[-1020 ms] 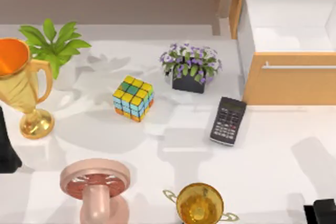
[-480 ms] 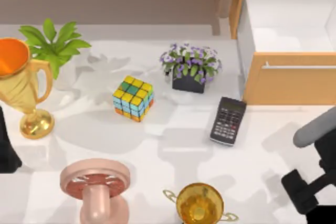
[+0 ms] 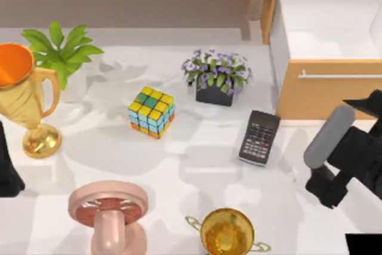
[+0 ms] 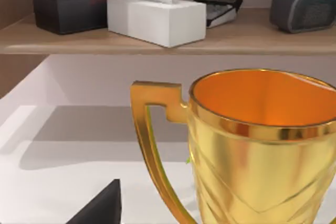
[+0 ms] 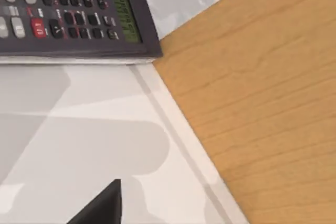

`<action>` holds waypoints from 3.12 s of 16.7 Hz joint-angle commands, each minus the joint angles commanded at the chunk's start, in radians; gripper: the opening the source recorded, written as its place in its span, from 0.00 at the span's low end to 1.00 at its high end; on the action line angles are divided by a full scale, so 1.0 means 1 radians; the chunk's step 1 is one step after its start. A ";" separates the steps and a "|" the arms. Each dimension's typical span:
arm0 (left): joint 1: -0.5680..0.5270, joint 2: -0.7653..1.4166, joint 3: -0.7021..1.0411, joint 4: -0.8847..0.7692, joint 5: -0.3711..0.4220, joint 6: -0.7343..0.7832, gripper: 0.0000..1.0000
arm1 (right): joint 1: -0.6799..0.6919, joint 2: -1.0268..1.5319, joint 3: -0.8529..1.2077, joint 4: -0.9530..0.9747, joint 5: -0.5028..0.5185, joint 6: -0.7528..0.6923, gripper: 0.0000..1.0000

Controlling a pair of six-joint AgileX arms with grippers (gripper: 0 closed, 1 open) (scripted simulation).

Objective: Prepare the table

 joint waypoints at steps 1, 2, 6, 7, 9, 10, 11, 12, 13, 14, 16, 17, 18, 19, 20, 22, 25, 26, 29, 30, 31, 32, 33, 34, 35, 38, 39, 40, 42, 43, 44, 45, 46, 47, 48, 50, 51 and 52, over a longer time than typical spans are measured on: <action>0.000 0.000 0.000 0.000 0.000 0.000 1.00 | -0.003 0.042 -0.012 0.107 0.015 -0.076 1.00; 0.000 0.000 0.000 0.000 0.000 0.000 1.00 | -0.006 0.084 -0.022 0.211 0.031 -0.149 1.00; 0.000 0.000 0.000 0.000 0.000 0.000 1.00 | -0.030 0.257 -0.052 0.599 0.098 -0.419 1.00; 0.000 0.000 0.000 0.000 0.000 0.000 1.00 | -0.038 0.299 -0.057 0.685 0.115 -0.477 1.00; 0.000 0.000 0.000 0.000 0.000 0.000 1.00 | -0.055 0.378 -0.062 0.838 0.147 -0.583 1.00; 0.000 0.000 0.000 0.000 0.000 0.000 1.00 | -0.064 0.414 -0.064 0.906 0.162 -0.629 1.00; 0.000 0.000 0.000 0.000 0.000 0.000 1.00 | -0.072 0.448 -0.065 0.966 0.176 -0.670 1.00; 0.000 0.000 0.000 0.000 0.000 0.000 1.00 | -0.080 0.477 -0.066 1.016 0.188 -0.705 1.00; 0.000 0.000 0.000 0.000 0.000 0.000 1.00 | -0.086 0.502 -0.066 1.059 0.199 -0.734 1.00; 0.000 0.000 0.000 0.000 0.000 0.000 1.00 | -0.092 0.522 -0.066 1.093 0.207 -0.758 1.00; 0.000 0.000 0.000 0.000 0.000 0.000 1.00 | -0.098 0.545 -0.065 1.131 0.217 -0.784 1.00; 0.000 0.000 0.000 0.000 0.000 0.000 1.00 | -0.099 0.547 -0.065 1.135 0.218 -0.786 1.00; 0.000 0.000 0.000 0.000 0.000 0.000 1.00 | -0.099 0.547 -0.065 1.135 0.218 -0.786 1.00; 0.000 0.000 0.000 0.000 0.000 0.000 1.00 | -0.099 0.547 -0.065 1.135 0.218 -0.786 1.00; 0.000 0.000 0.000 0.000 0.000 0.000 1.00 | -0.099 0.547 -0.065 1.135 0.218 -0.786 1.00; 0.000 0.000 0.000 0.000 0.000 0.000 1.00 | -0.097 0.551 -0.059 1.130 0.216 -0.785 1.00; 0.000 0.000 0.000 0.000 0.000 0.000 1.00 | -0.119 0.558 -0.012 1.092 0.198 -0.787 1.00; 0.000 0.000 0.000 0.000 0.000 0.000 1.00 | -0.128 0.560 0.006 1.077 0.190 -0.787 1.00; 0.000 0.000 0.000 0.000 0.000 0.000 1.00 | -0.137 0.564 0.029 1.058 0.180 -0.787 1.00; 0.000 0.000 0.000 0.000 0.000 0.000 1.00 | -0.137 0.564 0.029 1.058 0.180 -0.787 1.00; 0.000 0.000 0.000 0.000 0.000 0.000 1.00 | -0.137 0.564 0.029 1.058 0.180 -0.787 1.00; 0.000 0.000 0.000 0.000 0.000 0.000 1.00 | -0.137 0.564 0.029 1.058 0.180 -0.787 0.92; 0.000 0.000 0.000 0.000 0.000 0.000 1.00 | -0.137 0.564 0.029 1.058 0.180 -0.787 0.85; 0.000 0.000 0.000 0.000 0.000 0.000 1.00 | -0.137 0.564 0.029 1.058 0.180 -0.787 0.77; 0.000 0.000 0.000 0.000 0.000 0.000 1.00 | -0.137 0.564 0.029 1.058 0.180 -0.787 0.70; 0.000 0.000 0.000 0.000 0.000 0.000 1.00 | -0.137 0.564 0.029 1.058 0.180 -0.787 0.47; 0.000 0.000 0.000 0.000 0.000 0.000 1.00 | -0.137 0.564 0.029 1.058 0.180 -0.787 0.40; 0.000 0.000 0.000 0.000 0.000 0.000 1.00 | -0.137 0.564 0.029 1.058 0.180 -0.787 0.32; 0.000 0.000 0.000 0.000 0.000 0.000 1.00 | -0.137 0.564 0.029 1.058 0.180 -0.787 0.17; 0.000 0.000 0.000 0.000 0.000 0.000 1.00 | -0.137 0.564 0.029 1.058 0.180 -0.787 0.10; 0.000 0.000 0.000 0.000 0.000 0.000 1.00 | -0.137 0.564 0.029 1.058 0.180 -0.787 0.02; 0.000 0.000 0.000 0.000 0.000 0.000 1.00 | -0.137 0.564 0.029 1.058 0.180 -0.787 0.00; 0.000 0.000 0.000 0.000 0.000 0.000 1.00 | -0.137 0.564 0.029 1.058 0.180 -0.787 0.00; 0.000 0.000 0.000 0.000 0.000 0.000 1.00 | -0.137 0.564 0.029 1.058 0.180 -0.787 0.00; 0.000 0.000 0.000 0.000 0.000 0.000 1.00 | -0.137 0.564 0.029 1.058 0.180 -0.787 0.00; 0.000 0.000 0.000 0.000 0.000 0.000 1.00 | -0.137 0.564 0.029 1.058 0.180 -0.787 0.00; 0.000 0.000 0.000 0.000 0.000 0.000 1.00 | -0.137 0.564 0.029 1.058 0.180 -0.787 0.00; 0.000 0.000 0.000 0.000 0.000 0.000 1.00 | -0.137 0.564 0.029 1.058 0.180 -0.787 0.00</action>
